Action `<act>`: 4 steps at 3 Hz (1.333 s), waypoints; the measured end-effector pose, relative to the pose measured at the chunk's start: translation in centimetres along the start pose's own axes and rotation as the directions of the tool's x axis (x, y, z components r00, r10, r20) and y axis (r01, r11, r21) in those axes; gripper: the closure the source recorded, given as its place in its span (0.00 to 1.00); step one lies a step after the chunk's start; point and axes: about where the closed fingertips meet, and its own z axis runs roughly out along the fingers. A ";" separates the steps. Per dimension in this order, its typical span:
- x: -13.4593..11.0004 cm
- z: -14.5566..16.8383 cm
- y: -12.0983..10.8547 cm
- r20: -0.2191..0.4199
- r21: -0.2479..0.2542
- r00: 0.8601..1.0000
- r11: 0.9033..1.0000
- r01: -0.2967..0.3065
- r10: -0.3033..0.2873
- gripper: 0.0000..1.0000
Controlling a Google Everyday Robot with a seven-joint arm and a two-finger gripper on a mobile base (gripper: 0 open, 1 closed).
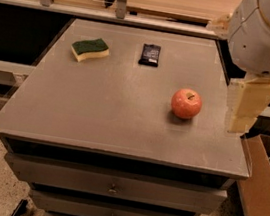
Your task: Move sponge near apple
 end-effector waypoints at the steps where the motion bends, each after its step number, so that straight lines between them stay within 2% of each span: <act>1: -2.2 -0.4 -1.2 0.069 0.093 0.992 0.991 0.102 -0.108 0.00; 2: -6.2 -0.8 -2.9 0.236 0.157 0.957 0.978 0.135 -0.170 0.00; 3: -10.2 -2.2 -4.2 0.350 0.218 0.911 0.965 0.145 -0.216 0.00; 4: -10.2 -2.2 -4.2 0.350 0.218 0.911 0.965 0.145 -0.216 0.00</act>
Offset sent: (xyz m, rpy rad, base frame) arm 0.0273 0.1079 0.0163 0.3733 -0.0855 0.3851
